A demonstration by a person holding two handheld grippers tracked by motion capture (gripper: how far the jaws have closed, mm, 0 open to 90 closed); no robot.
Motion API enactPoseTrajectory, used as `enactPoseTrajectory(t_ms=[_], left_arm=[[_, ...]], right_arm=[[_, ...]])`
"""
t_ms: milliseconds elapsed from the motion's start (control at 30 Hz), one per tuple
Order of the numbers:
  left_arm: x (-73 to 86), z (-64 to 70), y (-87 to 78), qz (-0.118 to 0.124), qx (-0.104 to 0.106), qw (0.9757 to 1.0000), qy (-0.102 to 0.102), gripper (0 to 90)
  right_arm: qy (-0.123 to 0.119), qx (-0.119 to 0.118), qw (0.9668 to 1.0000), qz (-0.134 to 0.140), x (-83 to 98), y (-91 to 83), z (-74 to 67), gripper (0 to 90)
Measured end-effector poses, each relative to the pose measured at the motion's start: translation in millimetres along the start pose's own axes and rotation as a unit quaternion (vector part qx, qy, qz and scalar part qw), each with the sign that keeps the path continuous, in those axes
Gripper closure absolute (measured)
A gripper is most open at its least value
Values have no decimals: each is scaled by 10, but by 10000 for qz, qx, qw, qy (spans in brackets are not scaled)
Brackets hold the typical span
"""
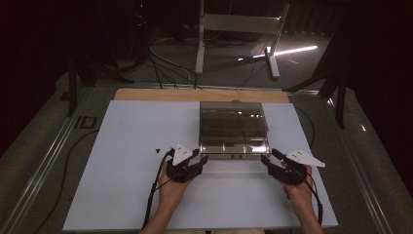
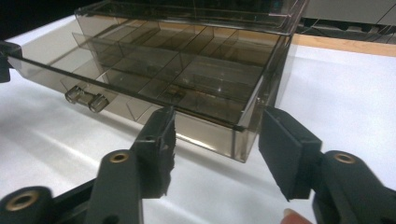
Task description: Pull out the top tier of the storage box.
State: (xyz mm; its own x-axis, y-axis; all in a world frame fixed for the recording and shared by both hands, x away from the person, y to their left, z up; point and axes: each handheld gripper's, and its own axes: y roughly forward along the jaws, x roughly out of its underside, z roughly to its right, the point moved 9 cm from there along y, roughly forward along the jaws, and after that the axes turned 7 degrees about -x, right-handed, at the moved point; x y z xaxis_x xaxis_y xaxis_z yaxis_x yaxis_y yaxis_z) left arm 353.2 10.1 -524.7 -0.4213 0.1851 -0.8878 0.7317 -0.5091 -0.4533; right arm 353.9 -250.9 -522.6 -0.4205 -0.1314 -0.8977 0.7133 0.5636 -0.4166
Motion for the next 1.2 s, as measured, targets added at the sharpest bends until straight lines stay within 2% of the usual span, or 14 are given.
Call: enactPoseTrajectory(t_ms=[133,200,333,400,467,600,733,1200], left_arm=[[-32,-25,-25,40,-17,10000,8,521],[-53,-41,-37,60,-85,9999,28,448],[-96,-70,-58,106,-258,9996,105,306],[-122,-81,-68,148,-275,9995,94,240],[-141,-96,-76,145,-299,9994,68,169],[-184,-127,-102,194,-331,9992,87,126],[-230,-175,-140,203,-372,9990,131,36],[-297,-294,-234,204,-461,9983,276,7]], right_arm=[[76,18,10000,34,-10,-20,24,351],[115,103,9999,35,-18,-23,33,299],[165,105,9998,93,-50,-35,23,247],[148,127,9997,127,-61,-45,19,206],[148,146,9997,142,-69,-55,20,184],[142,146,9996,173,-84,-72,12,152],[129,109,9996,238,-109,-111,-11,127],[137,83,9992,365,-140,-164,-13,85]])
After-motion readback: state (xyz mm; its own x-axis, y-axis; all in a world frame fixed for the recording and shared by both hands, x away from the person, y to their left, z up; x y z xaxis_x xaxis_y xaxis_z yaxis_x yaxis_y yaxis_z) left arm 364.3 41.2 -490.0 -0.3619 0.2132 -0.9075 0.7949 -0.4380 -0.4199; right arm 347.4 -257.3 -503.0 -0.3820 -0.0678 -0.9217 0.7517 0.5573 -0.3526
